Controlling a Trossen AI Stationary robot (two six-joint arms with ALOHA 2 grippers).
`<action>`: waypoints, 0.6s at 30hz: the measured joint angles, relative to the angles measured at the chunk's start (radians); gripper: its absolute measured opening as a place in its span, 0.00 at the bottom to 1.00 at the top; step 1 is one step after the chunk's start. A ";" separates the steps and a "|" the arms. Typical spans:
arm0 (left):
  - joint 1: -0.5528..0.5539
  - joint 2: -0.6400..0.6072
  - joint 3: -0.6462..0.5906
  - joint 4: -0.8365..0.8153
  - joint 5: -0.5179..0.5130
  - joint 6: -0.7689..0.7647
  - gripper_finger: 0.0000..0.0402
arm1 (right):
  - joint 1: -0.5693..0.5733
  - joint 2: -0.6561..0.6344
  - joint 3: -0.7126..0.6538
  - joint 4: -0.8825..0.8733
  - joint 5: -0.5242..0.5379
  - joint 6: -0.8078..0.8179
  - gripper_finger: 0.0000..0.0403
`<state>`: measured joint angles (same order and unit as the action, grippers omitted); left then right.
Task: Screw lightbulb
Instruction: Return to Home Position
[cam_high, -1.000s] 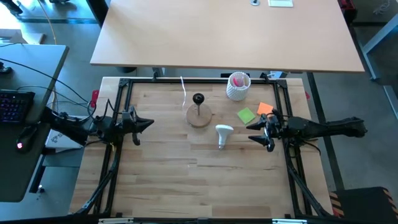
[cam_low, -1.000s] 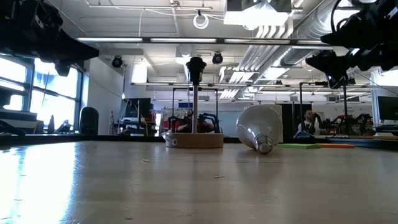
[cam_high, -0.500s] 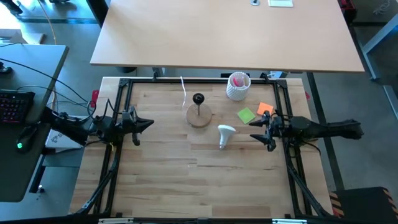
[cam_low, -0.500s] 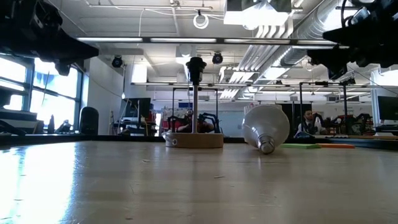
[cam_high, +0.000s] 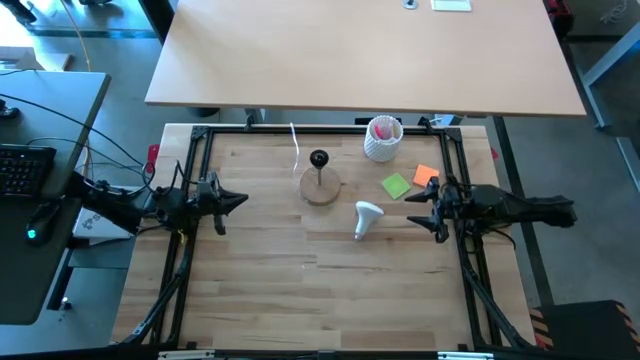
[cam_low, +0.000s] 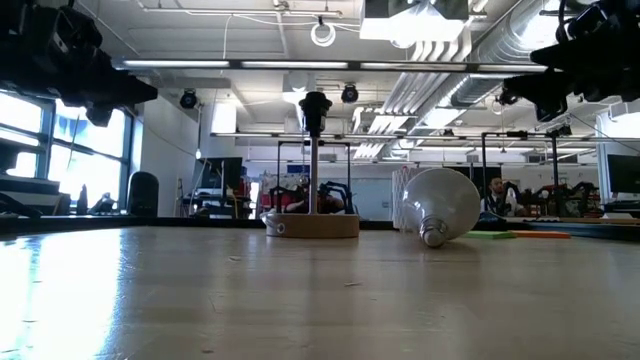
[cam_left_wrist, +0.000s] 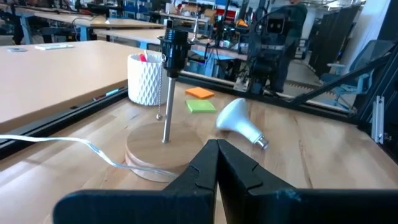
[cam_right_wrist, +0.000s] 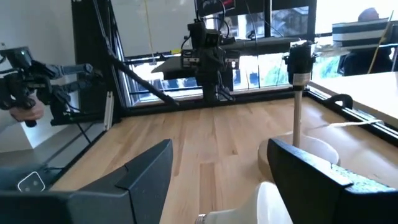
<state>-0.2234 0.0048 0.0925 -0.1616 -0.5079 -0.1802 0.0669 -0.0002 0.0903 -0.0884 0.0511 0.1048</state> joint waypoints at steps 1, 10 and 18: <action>0.000 0.000 0.000 0.000 0.000 0.000 0.00 | 0.000 0.000 -0.011 0.009 0.000 0.001 0.64; 0.000 0.000 -0.009 0.019 0.000 0.000 0.00 | 0.000 0.004 -0.081 0.115 0.002 0.025 0.64; 0.000 0.025 -0.080 0.224 0.080 0.122 0.00 | 0.000 0.007 -0.081 0.115 0.019 0.078 0.64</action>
<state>-0.2230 0.0297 0.0120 0.0629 -0.4277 -0.0583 0.0673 0.0063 0.0097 0.0269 0.0704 0.1832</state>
